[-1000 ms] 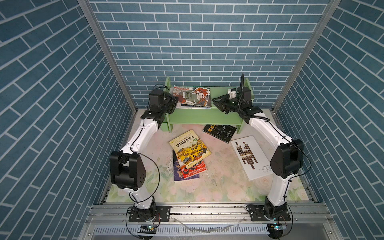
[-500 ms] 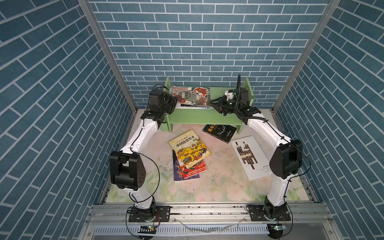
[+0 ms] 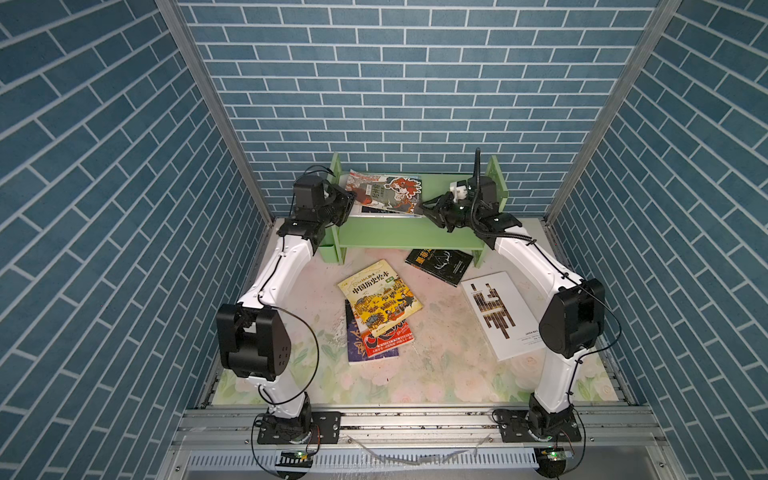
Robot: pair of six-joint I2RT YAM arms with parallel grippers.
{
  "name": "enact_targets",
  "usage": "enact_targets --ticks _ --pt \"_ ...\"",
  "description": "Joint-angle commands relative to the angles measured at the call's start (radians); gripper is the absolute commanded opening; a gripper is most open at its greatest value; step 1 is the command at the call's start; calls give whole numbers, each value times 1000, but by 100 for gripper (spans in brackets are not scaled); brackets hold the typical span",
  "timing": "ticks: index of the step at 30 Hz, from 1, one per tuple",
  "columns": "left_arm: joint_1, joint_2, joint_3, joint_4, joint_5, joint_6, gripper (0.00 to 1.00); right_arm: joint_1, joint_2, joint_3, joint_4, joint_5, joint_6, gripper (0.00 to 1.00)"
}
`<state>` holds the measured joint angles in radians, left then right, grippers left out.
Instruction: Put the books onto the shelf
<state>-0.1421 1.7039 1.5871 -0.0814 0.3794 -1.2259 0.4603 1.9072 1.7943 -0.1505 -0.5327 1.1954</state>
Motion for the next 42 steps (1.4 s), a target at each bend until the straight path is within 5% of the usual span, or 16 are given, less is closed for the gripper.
enact_targets --ticks 1,42 --pt "4 -10 13 -22 15 18 9 15 -36 9 -3 12 -35 27" --pt "0 -3 -26 97 -6 -27 9 15 -40 38 -27 27 -66 27"
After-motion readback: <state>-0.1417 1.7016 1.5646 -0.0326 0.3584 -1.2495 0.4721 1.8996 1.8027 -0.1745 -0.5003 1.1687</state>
